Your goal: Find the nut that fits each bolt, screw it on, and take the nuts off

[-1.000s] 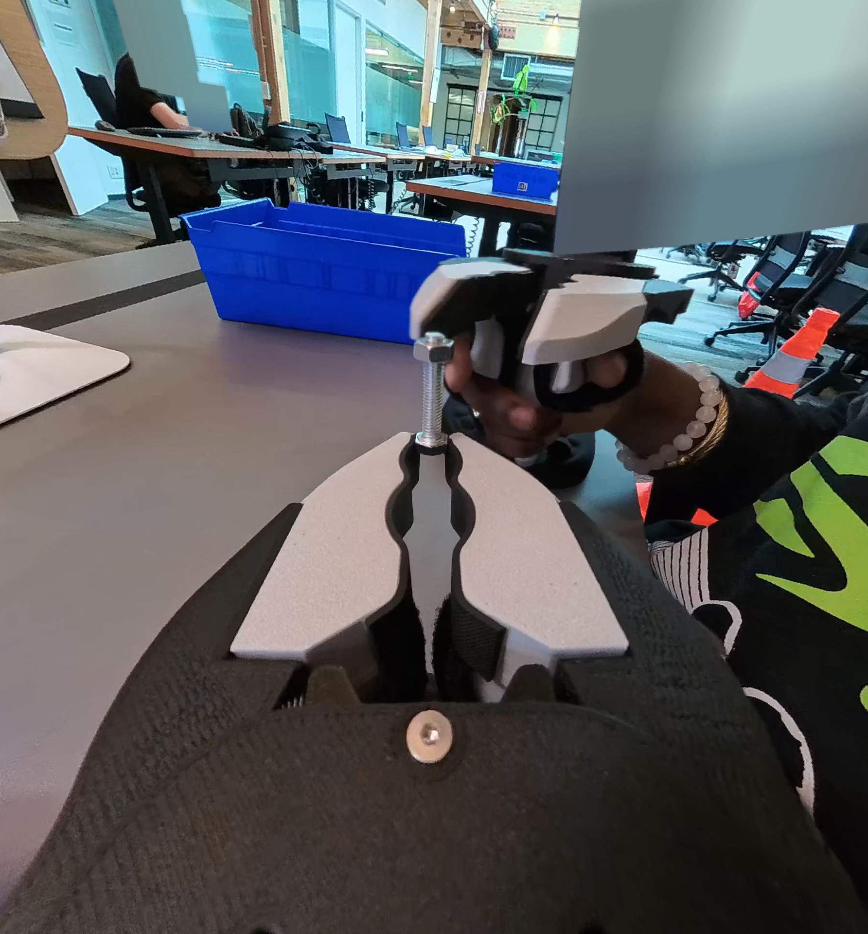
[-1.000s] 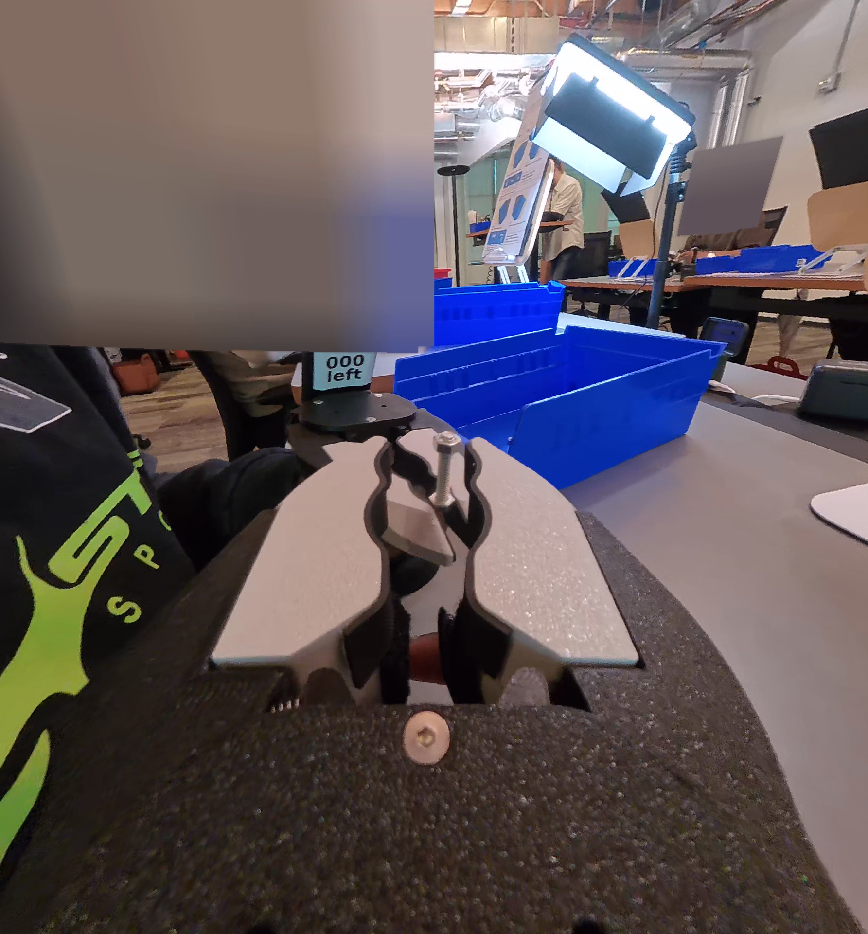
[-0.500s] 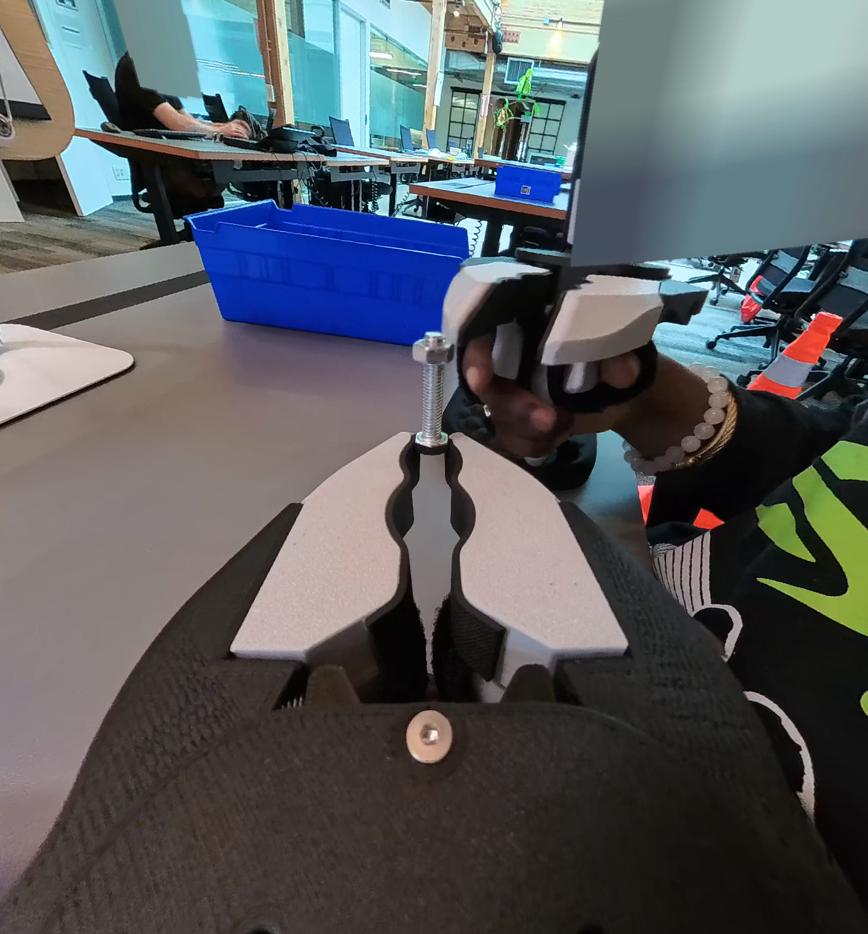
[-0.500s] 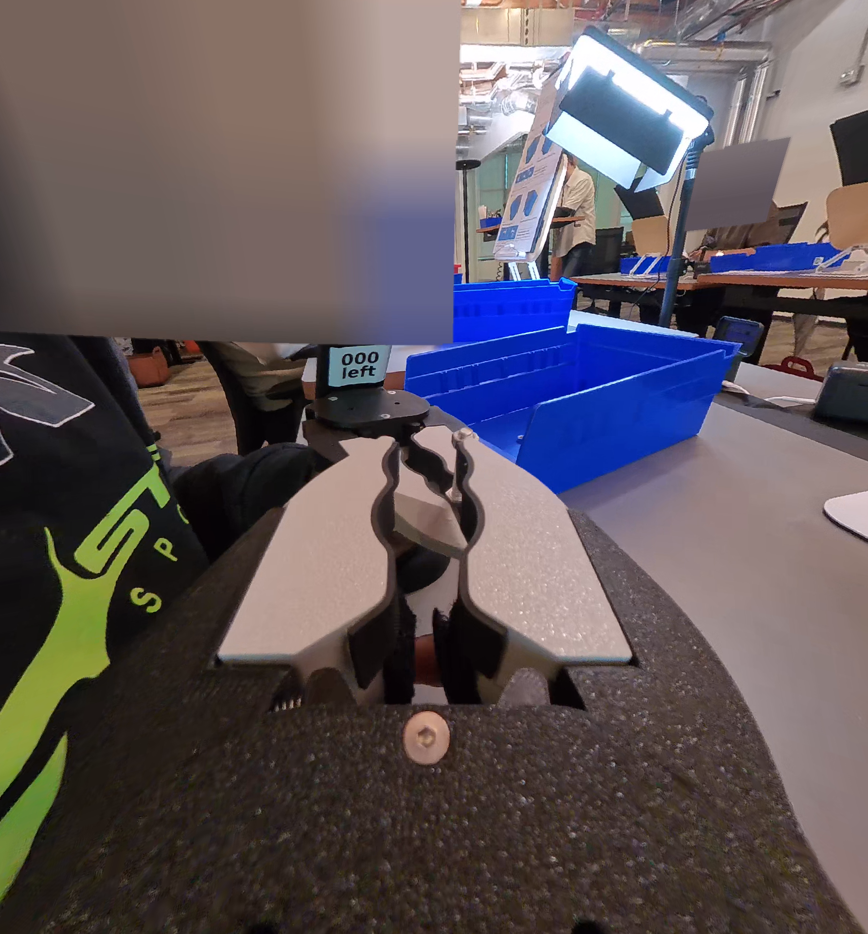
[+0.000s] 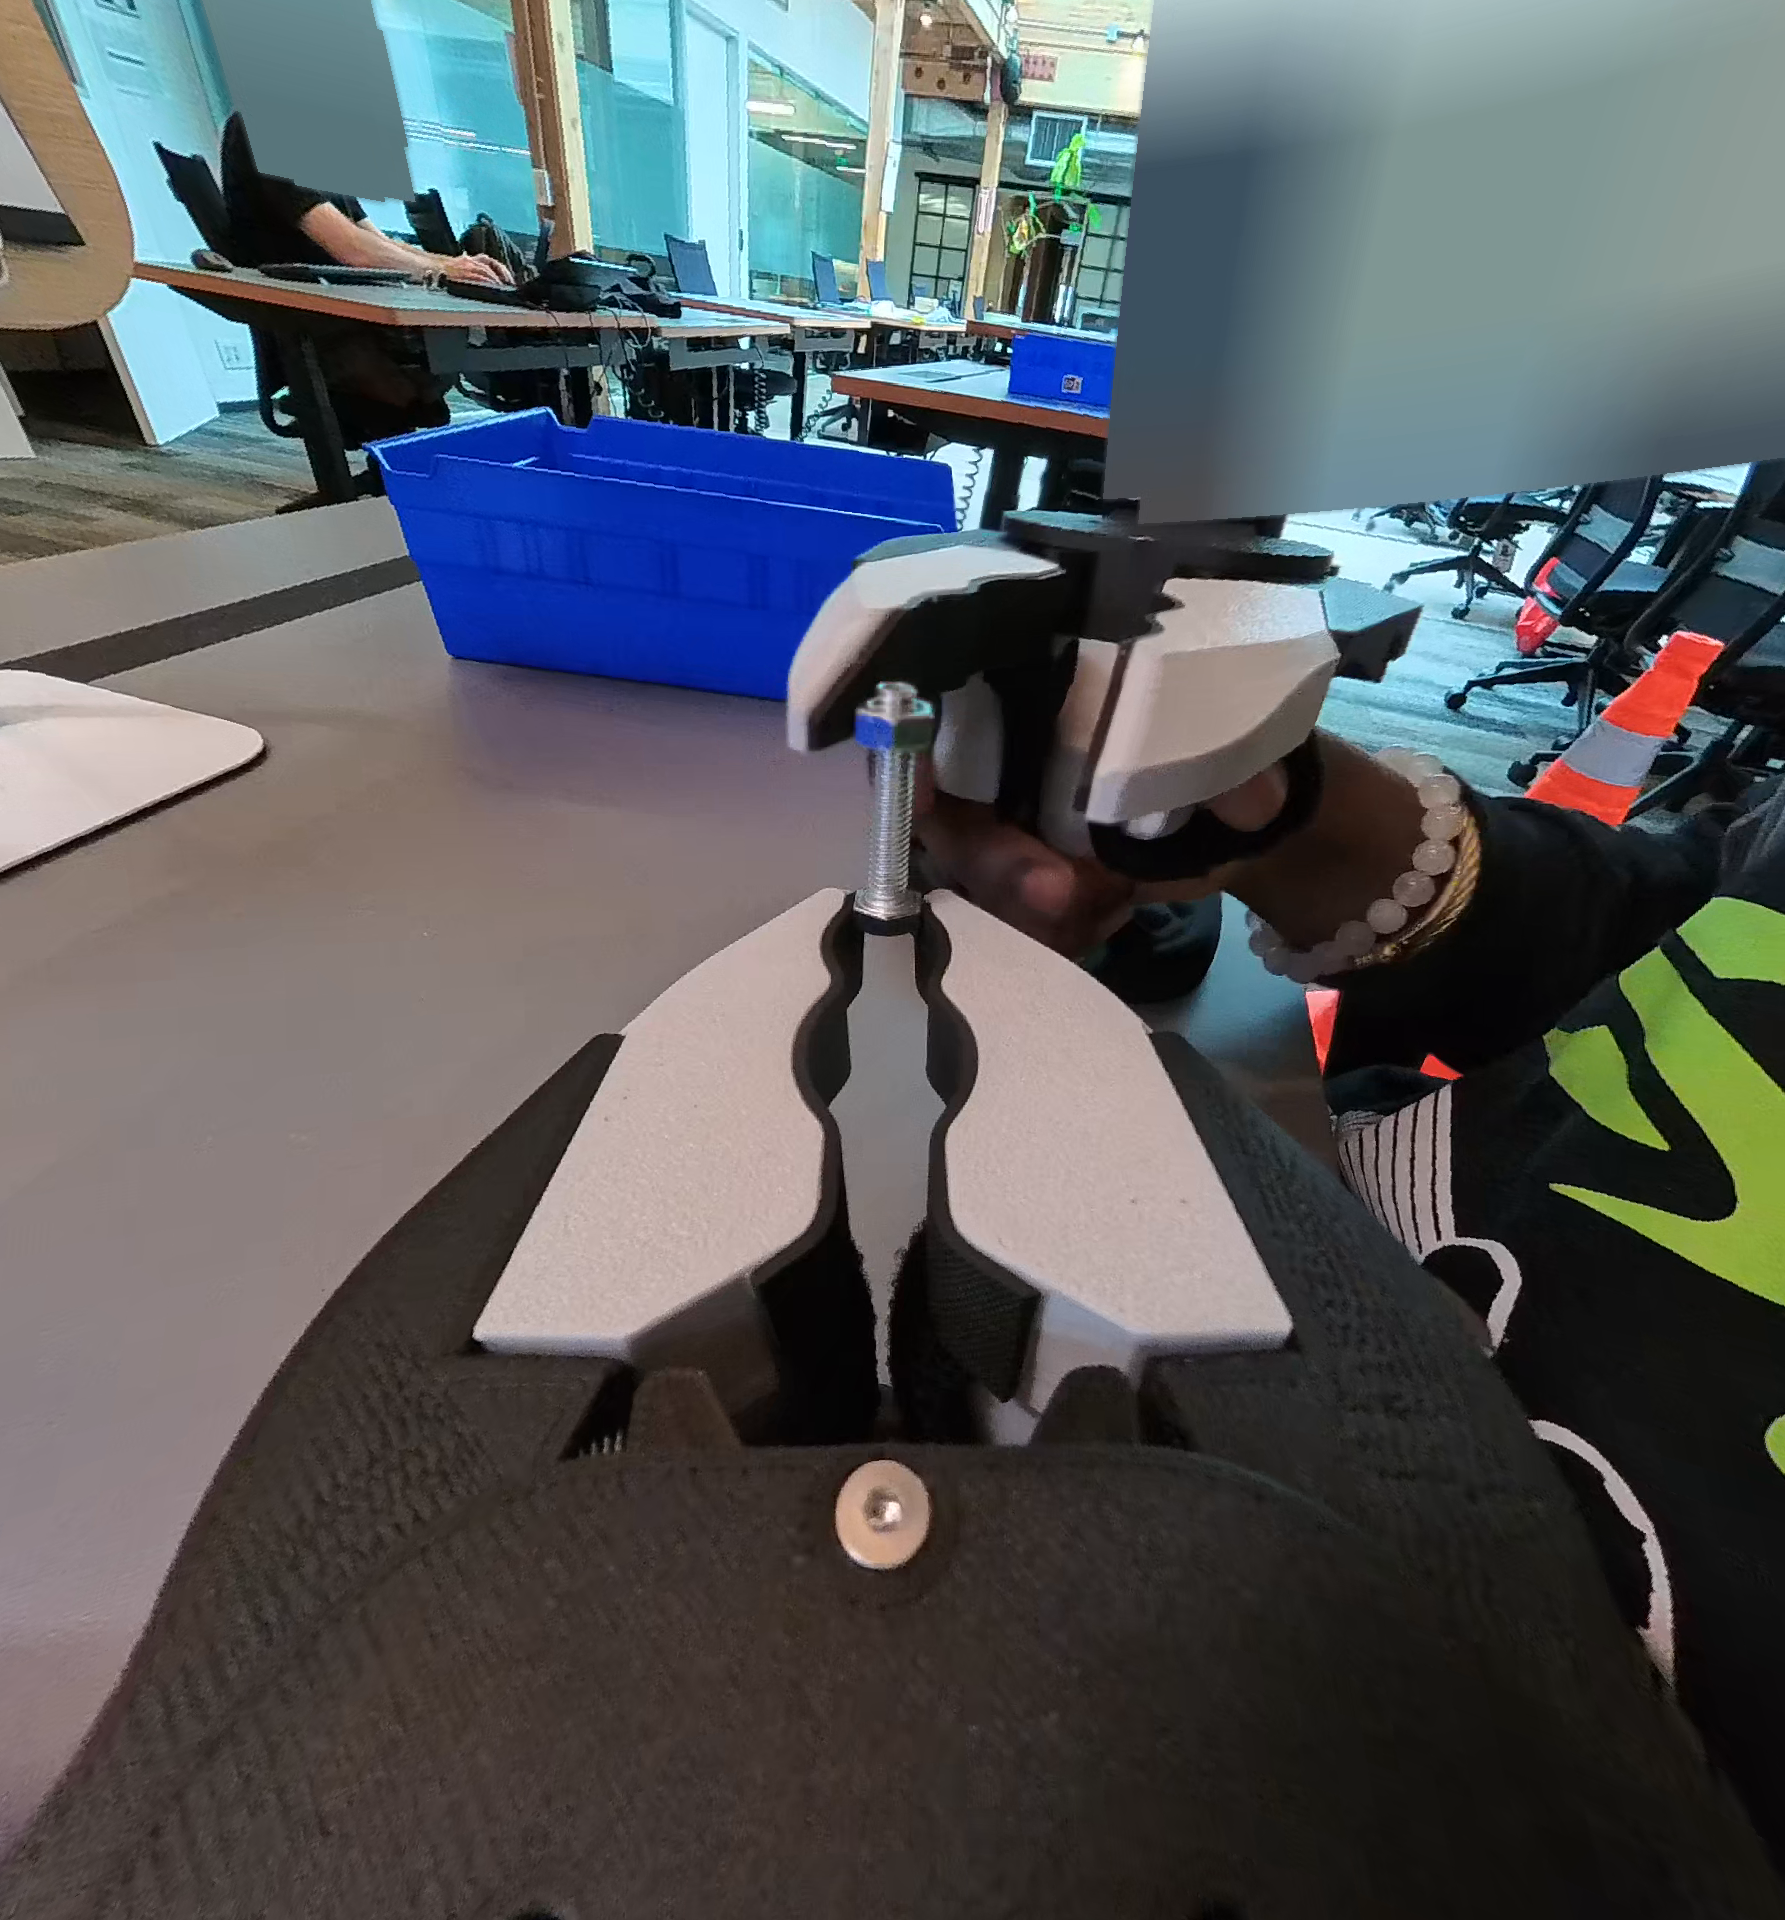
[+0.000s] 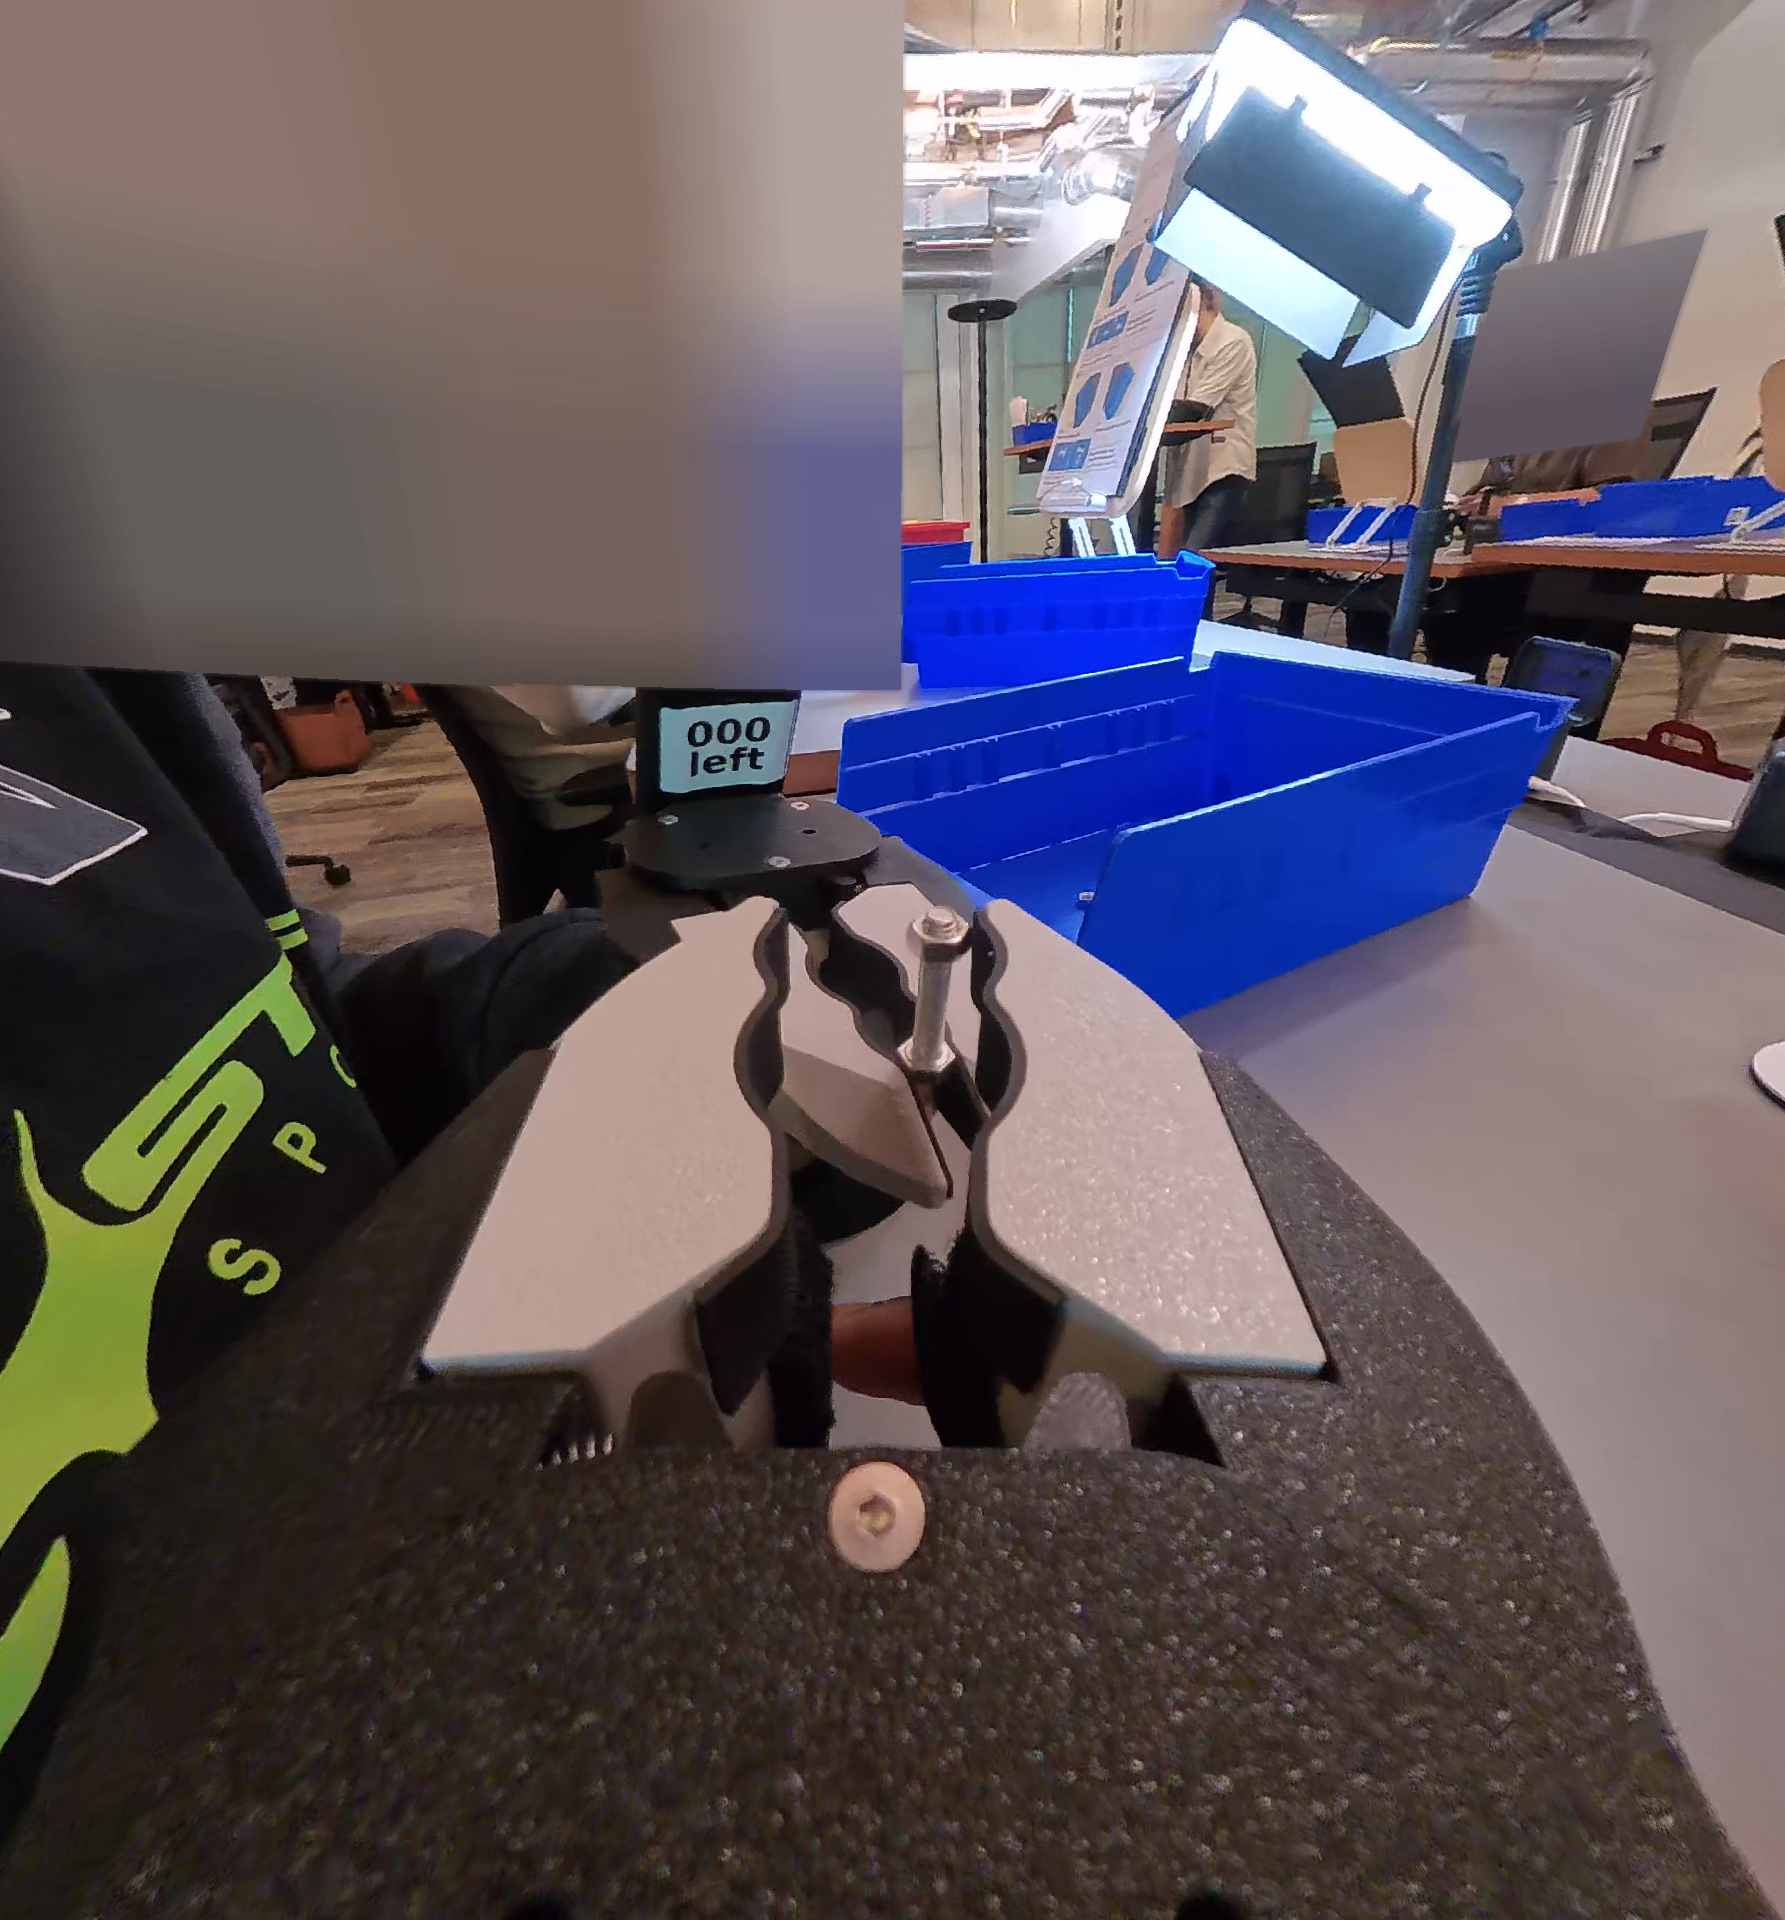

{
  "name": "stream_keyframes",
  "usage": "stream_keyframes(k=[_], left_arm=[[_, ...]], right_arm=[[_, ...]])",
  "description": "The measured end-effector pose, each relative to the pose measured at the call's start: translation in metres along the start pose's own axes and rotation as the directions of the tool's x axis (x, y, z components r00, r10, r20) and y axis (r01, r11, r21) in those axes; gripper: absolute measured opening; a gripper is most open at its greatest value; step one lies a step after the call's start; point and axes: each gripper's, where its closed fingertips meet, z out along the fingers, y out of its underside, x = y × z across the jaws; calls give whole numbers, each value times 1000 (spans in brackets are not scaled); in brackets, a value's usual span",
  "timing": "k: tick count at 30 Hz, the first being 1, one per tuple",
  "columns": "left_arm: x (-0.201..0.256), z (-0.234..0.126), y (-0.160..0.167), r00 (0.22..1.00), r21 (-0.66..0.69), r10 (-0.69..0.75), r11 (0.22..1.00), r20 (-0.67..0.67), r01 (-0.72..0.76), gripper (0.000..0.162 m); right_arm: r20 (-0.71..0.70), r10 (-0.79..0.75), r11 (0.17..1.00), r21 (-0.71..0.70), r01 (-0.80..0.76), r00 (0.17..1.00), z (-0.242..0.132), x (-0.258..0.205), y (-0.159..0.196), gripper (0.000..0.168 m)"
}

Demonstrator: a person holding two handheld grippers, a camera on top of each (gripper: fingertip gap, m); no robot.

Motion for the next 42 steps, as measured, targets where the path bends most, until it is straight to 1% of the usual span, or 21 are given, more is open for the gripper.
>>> stream_keyframes(k=[3, 5, 7, 10, 14, 19, 24, 25, 27, 29, 31, 34, 36, 40, 42], left_arm=[[0, 0, 0, 1000, -1, 0, 1000, 2, 0, 10], [-1, 0, 0, 1000, -1, -3, 1000, 3, 3, 10], [0, 0, 0, 1000, -1, -2, 1000, 2, 2, 10], [0, 0, 0, 1000, -4, 2, 1000, 1, -2, 10], [1, 1, 1, 1000, -6, 3, 1000, -3, -3, 10], [1, 1, 1, 1000, -6, 3, 1000, -5, -3, 10], [0, 1, 1, 1000, -6, 0, 1000, -3, 0, 10], [0, 1, 1, 1000, -6, 1, 1000, -2, -1, 10], [0, 1, 1, 1000, -5, -3, 1000, -1, 3, 10], [0, 1, 1, 1000, -4, -3, 1000, -1, 3, 10], [0, 1, 1, 1000, -7, 0, 1000, -2, 0, 10], [0, 1, 1, 1000, -6, 0, 1000, -3, 0, 10], [0, 1, 1, 1000, -7, 0, 1000, -5, 0, 10], [1, 1, 1, 1000, -9, 1, 1000, -8, -1, 10], [0, 1, 1, 1000, -5, -4, 1000, -5, 4, 10]], right_arm=[[-22, -2, 1000, 5, 2, 1000, -9, 0, -1, 29], [-14, 3, 1000, 17, -2, 1000, -15, -3, -2, 20], [-27, 5, 1000, 25, -4, 1000, -18, -2, -3, 19], [-54, 7, 999, 36, -5, 999, -16, 6, -4, 24], [-19, 16, 1000, 24, -16, 1000, -3, 4, -2, 35], [13, 6, 1000, 1, -6, 1000, 6, 0, 1, 36], [-17, 4, 1000, 7, -4, 1000, -6, 0, -1, 31], [-24, 5, 1000, 9, -5, 1000, -9, 0, 0, 29], [-14, 8, 1000, 18, -8, 1000, -16, -3, -1, 19], [-18, 15, 1000, 27, -15, 1000, -20, -3, -2, 17], [-37, 14, 999, 33, -12, 999, -19, 2, -3, 18], [-38, 19, 999, 35, -18, 999, -10, 6, -2, 29], [-13, 21, 999, 25, -21, 1000, -2, 5, -1, 33], [14, 13, 1000, 4, -13, 1000, 8, 3, 2, 35], [16, 11, 1000, 5, -11, 1000, 7, 1, 2, 33]])
